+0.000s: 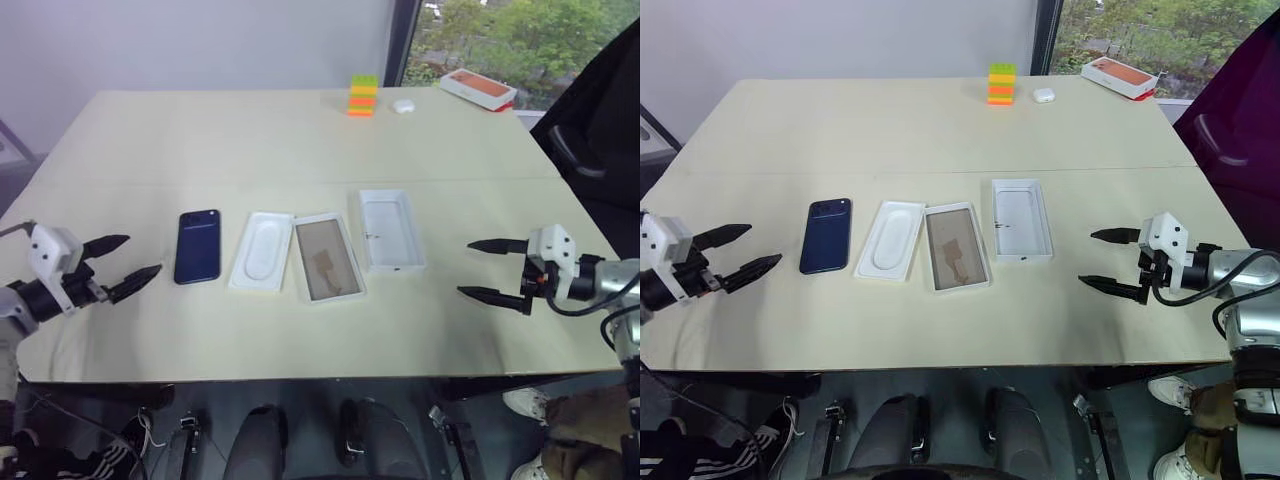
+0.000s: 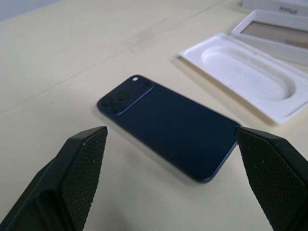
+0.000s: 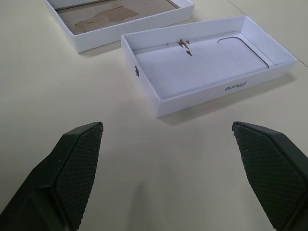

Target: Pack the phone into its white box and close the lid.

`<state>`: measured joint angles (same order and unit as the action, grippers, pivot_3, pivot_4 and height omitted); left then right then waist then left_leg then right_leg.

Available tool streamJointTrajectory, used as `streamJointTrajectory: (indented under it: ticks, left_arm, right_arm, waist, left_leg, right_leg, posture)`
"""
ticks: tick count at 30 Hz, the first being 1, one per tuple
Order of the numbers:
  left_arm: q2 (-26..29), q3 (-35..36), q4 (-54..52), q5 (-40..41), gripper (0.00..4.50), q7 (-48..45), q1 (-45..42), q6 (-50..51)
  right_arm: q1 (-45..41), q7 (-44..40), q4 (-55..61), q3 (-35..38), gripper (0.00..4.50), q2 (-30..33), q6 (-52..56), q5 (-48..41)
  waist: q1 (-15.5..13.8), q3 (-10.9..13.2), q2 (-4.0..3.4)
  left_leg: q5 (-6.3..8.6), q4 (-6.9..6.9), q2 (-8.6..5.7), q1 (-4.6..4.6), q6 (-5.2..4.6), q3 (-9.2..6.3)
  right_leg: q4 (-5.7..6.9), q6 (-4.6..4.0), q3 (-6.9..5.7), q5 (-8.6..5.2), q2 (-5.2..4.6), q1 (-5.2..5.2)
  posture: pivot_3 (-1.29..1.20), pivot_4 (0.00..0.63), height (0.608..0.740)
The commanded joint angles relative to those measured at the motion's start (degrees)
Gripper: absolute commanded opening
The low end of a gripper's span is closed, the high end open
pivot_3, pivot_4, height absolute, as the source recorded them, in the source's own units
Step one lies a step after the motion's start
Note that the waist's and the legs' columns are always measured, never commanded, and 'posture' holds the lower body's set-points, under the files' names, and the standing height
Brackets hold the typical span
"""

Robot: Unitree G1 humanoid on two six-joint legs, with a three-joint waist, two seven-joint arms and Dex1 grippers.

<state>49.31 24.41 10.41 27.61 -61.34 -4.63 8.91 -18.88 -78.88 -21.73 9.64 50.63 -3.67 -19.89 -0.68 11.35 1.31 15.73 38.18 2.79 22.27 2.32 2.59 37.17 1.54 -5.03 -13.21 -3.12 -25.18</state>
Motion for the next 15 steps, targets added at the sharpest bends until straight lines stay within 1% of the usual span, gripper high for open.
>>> streamJointTrajectory:
  ticks: [1,5,6,9,13,15]
  left_arm:
    - [3.0,-1.7,-6.2,1.6,4.45,-0.8,1.6,8.5]
    - [4.1,-4.5,-10.7,4.0,4.45,0.3,-0.7,18.7]
    - [3.8,-4.9,-11.4,4.4,4.45,1.1,-1.6,20.5]
    - [0.8,-4.5,-13.6,9.0,4.45,6.6,-7.0,29.4]
    - [-2.4,-4.5,-17.1,9.6,4.45,9.7,-8.0,29.8]
    - [-3.6,-4.2,-18.7,10.4,4.45,11.0,-8.1,30.7]
  right_arm:
    - [-1.3,0.1,2.0,0.6,4.5,0.0,2.3,-1.6]
    - [-1.8,1.0,4.5,0.0,4.5,-0.6,4.3,-1.8]
    - [-2.0,1.2,5.1,-0.1,4.5,-0.8,4.8,-1.9]
    - [-3.3,2.1,6.9,-0.5,4.5,-1.6,6.2,-2.1]
    - [-4.3,3.0,8.0,-1.1,4.5,-2.3,7.8,-2.1]
    - [-4.6,3.0,8.3,-1.4,4.5,-2.5,8.9,-2.5]
  waist:
    - [0.0,0.0,0.0]
    - [0.0,0.0,0.0]
    - [-0.1,0.0,0.0]
    - [-0.1,0.0,0.0]
    - [0.2,0.0,0.01]
    - [0.3,0.0,0.01]
  left_leg:
    - [0.0,0.0,0.0,0.0,0.0,0.01]
    - [0.0,0.0,0.01,-0.02,0.0,0.0]
    - [0.0,0.01,0.03,-0.02,0.0,-0.01]
    - [0.0,0.01,0.05,-0.02,0.0,-0.05]
    - [0.0,0.01,0.07,-0.01,0.0,-0.03]
    - [0.0,0.01,0.07,-0.01,0.0,0.0]
  right_leg:
    - [0.0,0.0,0.01,0.0,0.0,0.0]
    - [0.02,-0.01,0.06,0.0,0.06,-0.01]
    - [0.02,-0.02,0.07,0.01,0.12,-0.01]
    - [0.02,-0.04,0.09,0.02,0.19,-0.01]
    - [0.01,-0.06,0.14,0.05,0.21,-0.01]
    - [0.01,-0.22,0.17,0.14,0.23,-0.03]
  posture:
    - [0.0,0.15,0.74]
    - [0.0,0.15,0.74]
    - [0.0,0.15,0.74]
    - [0.0,0.15,0.74]
    - [0.0,0.15,0.74]
    - [0.0,0.15,0.74]
